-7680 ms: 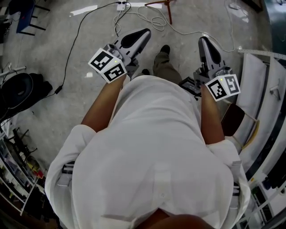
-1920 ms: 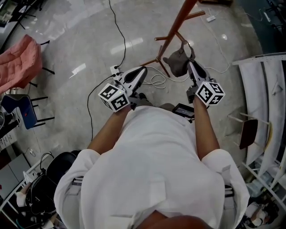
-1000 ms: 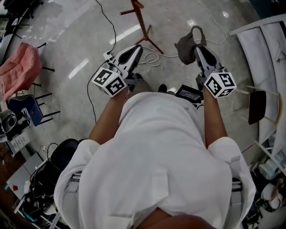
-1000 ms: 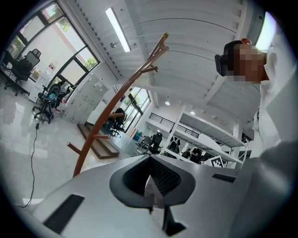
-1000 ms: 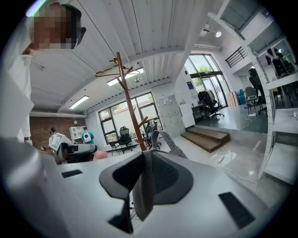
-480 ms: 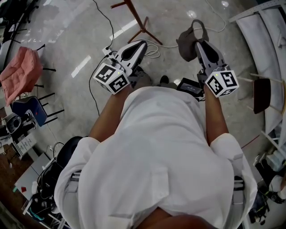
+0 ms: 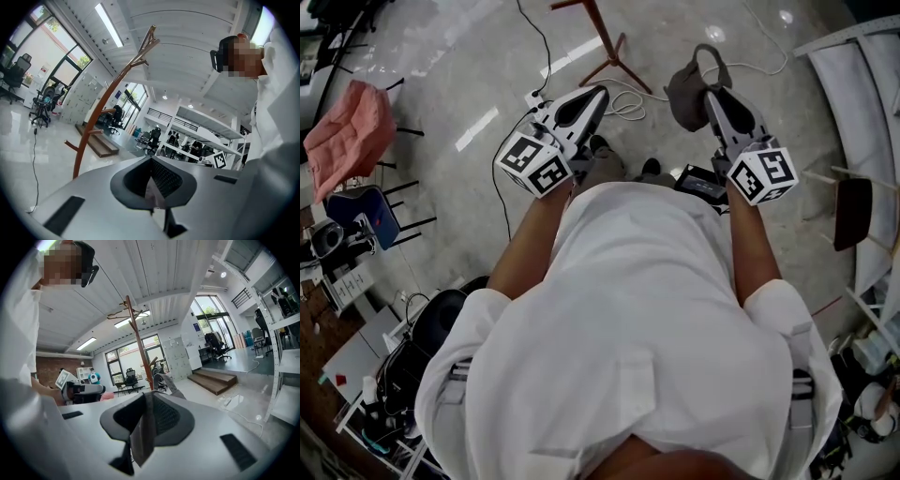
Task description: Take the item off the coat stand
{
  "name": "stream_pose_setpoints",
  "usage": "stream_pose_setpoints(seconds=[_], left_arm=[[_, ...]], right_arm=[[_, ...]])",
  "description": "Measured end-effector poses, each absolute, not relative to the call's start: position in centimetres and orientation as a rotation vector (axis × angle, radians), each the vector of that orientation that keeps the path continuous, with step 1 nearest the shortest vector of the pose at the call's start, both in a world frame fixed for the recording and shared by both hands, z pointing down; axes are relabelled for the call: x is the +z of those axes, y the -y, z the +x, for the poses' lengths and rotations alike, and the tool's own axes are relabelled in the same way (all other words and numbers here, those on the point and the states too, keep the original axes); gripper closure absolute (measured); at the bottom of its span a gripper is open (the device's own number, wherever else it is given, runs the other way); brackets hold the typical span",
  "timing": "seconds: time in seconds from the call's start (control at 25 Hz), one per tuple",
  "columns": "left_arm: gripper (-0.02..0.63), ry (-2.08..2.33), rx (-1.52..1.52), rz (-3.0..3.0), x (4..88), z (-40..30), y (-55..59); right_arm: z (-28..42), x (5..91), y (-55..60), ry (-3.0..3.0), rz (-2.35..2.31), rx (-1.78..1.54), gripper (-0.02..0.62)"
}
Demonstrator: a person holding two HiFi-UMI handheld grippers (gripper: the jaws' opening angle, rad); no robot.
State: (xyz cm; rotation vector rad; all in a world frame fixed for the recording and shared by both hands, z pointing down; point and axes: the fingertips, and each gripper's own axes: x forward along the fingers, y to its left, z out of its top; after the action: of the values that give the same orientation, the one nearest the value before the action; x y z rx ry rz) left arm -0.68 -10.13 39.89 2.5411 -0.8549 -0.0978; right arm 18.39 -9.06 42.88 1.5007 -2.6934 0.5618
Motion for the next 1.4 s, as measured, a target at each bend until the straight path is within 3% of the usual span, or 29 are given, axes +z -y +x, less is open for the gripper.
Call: stream_pose_setpoints(seconds=[0.6, 1.4], left_arm=[[0.592, 0.908, -0.118, 2.504, 40.2, -3.5, 8.9], [0.592, 0.973, -0.141, 2.459, 40.4, -4.1, 7.5]], right_arm=[[14.4, 42.6, 9.6, 2.748, 1.371, 0.524, 0.532], [14.2, 43.0, 9.6, 2.759, 1.311, 0.577, 0.532]])
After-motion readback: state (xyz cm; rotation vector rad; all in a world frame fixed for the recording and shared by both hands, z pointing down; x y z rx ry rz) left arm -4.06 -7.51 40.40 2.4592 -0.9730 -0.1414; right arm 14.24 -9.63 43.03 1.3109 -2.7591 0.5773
